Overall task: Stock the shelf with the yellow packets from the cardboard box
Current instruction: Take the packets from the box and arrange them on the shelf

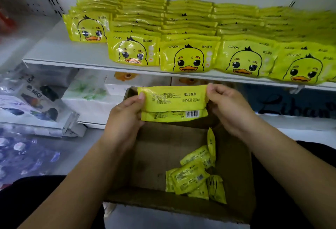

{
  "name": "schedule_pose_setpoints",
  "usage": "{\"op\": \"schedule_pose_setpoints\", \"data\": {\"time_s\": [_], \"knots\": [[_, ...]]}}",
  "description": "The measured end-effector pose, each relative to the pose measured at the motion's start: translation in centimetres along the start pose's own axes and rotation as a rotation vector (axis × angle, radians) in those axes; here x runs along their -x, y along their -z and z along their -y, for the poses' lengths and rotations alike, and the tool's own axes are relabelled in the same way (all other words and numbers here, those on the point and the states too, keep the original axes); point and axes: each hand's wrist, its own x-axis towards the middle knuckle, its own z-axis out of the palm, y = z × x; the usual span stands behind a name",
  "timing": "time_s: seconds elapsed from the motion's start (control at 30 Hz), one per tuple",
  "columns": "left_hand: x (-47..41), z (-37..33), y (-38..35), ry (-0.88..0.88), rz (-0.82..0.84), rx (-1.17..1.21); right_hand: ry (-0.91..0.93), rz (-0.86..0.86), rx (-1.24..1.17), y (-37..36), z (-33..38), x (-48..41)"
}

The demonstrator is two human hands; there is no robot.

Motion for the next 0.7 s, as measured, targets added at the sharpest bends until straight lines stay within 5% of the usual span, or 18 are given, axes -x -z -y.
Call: {"op": "schedule_pose_setpoints", "data": {"time_s": [0.23,0.47,0.7], "knots": [[-1.5,-0.7,-2.6,0.025,0.081,0.130,-0.076,-0.074,-0.289,1.4,0.9,-2.2],[-3.4,-1.4,-2.3,0.120,0.084,0.219,-0.136,0.178,-0.268,0.6,0.6,-1.8],[-3.1,-1.0,-2.1,0.246,0.105,-0.125,-0.082,0.056,-0.295,0.5,0.9,-2.7]]}}
